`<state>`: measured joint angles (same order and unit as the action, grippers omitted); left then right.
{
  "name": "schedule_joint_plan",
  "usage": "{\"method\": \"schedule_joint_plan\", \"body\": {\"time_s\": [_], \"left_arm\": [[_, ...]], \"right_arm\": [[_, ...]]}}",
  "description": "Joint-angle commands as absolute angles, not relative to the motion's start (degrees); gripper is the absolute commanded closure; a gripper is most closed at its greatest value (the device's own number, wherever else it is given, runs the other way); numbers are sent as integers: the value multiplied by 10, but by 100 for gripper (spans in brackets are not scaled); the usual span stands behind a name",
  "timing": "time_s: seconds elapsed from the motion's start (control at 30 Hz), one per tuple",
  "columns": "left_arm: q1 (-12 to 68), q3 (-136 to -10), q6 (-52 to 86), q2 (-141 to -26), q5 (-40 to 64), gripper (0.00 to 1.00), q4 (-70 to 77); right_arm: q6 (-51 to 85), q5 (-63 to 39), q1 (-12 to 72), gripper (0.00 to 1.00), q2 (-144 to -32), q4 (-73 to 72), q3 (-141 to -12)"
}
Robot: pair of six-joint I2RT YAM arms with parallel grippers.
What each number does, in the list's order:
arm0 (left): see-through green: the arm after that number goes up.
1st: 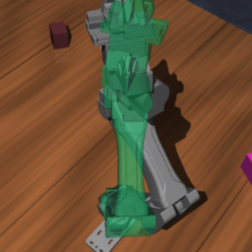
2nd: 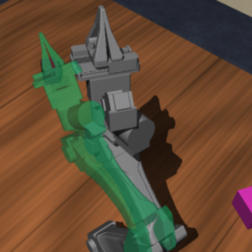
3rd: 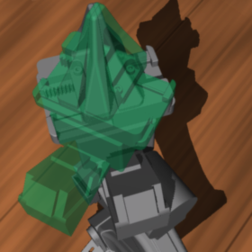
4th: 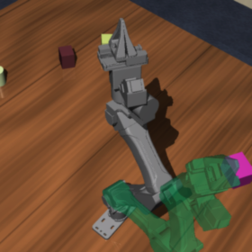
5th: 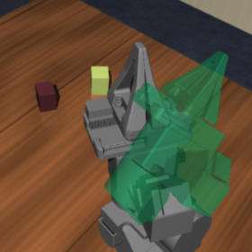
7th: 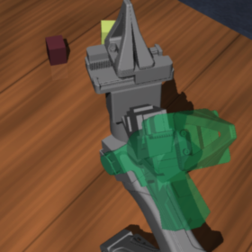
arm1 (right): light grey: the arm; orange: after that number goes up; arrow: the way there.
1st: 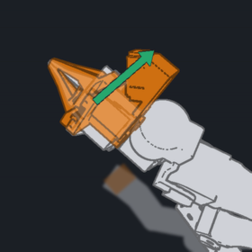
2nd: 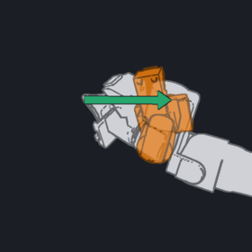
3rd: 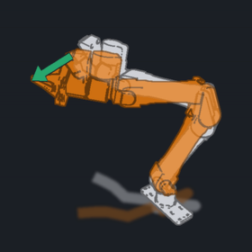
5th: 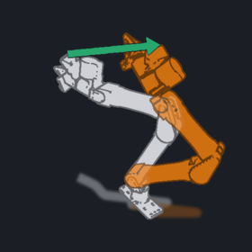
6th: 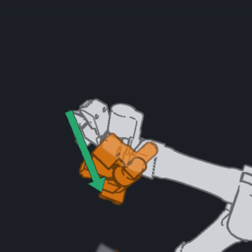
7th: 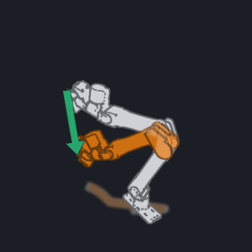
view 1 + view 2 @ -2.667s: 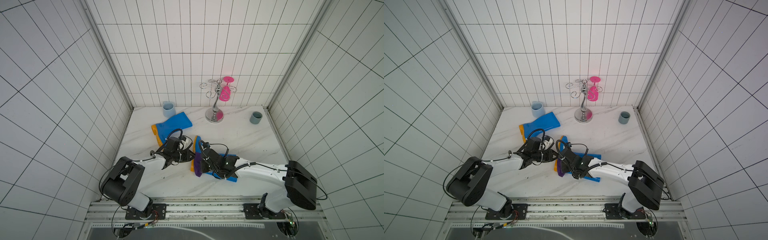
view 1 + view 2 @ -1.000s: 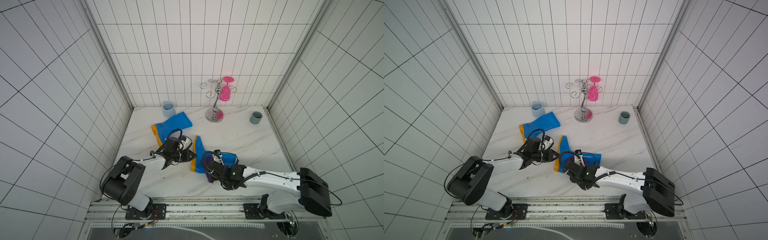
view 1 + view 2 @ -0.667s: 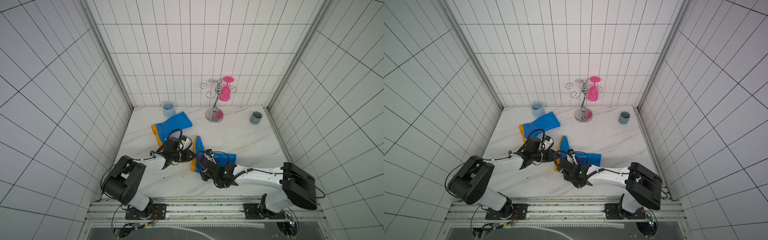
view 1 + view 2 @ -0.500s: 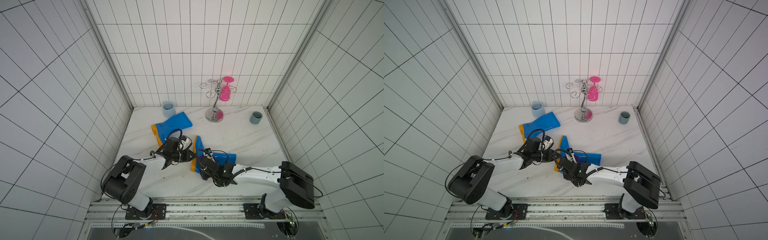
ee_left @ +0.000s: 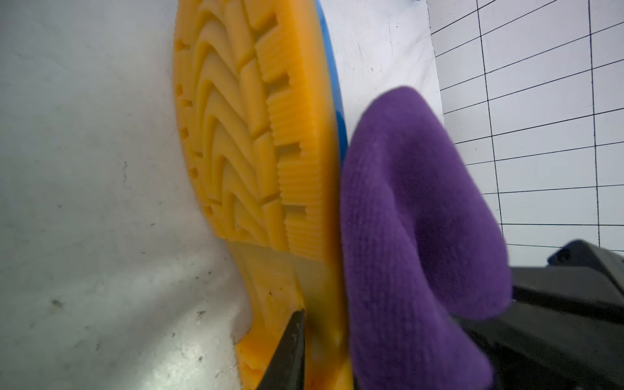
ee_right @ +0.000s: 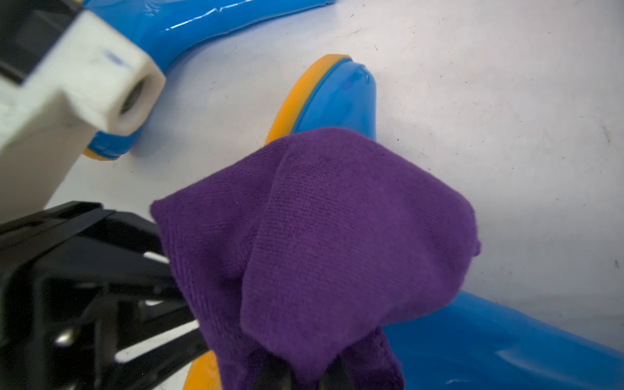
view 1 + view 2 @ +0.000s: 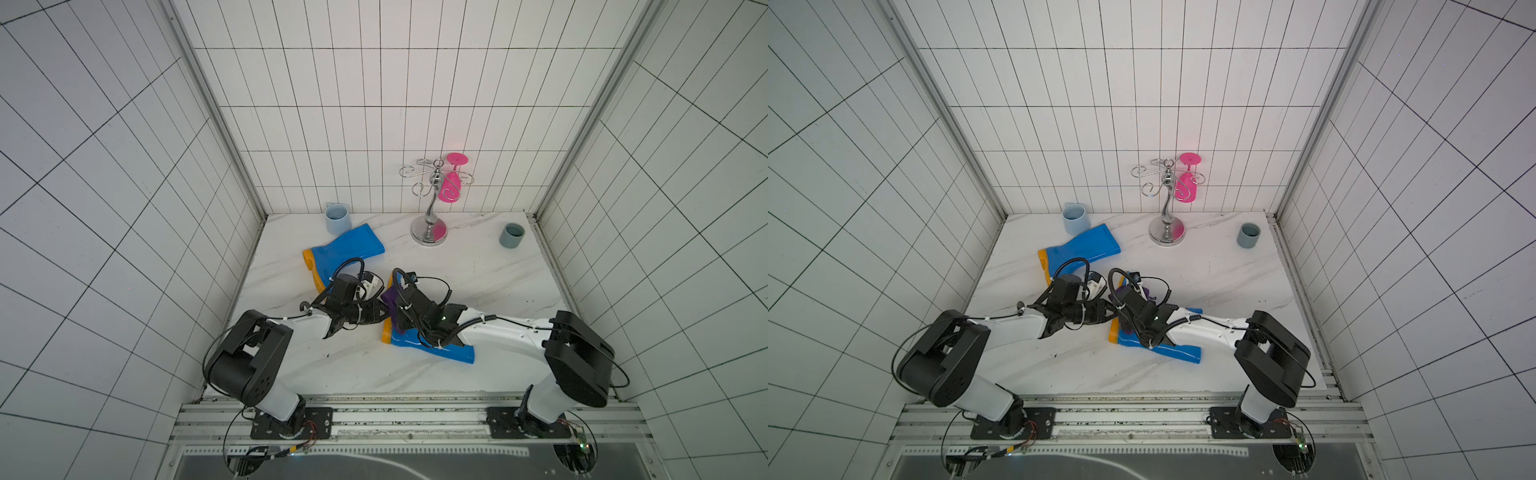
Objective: Wipe the rubber boots with a cloth
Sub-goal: Wipe the dirt off the rubber boot.
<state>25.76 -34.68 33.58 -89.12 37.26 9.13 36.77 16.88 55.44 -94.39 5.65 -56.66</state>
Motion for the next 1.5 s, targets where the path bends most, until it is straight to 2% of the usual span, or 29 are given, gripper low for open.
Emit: {"method": "schedule_joint_plan", "body": {"time_s": [0.0,0.5,0.73,1.23,1.47], "left_arm": [[257,-319,327,-934,300,77,25],[258,-315,324,-934,300,77,24],[258,-318,331,-934,295,77,28],[257,-321,344,-938,290,77,43],[257,-320,345,-938,292,77,45]], "right_arm": [[335,157,524,100,-970,35,-644],[289,107,458,100,-1082,34,-769],[318,86,474,100,-1011,38,-678],[432,101,593,100,-871,66,-467],[403,125,587,100,-912,66,-500]]}}
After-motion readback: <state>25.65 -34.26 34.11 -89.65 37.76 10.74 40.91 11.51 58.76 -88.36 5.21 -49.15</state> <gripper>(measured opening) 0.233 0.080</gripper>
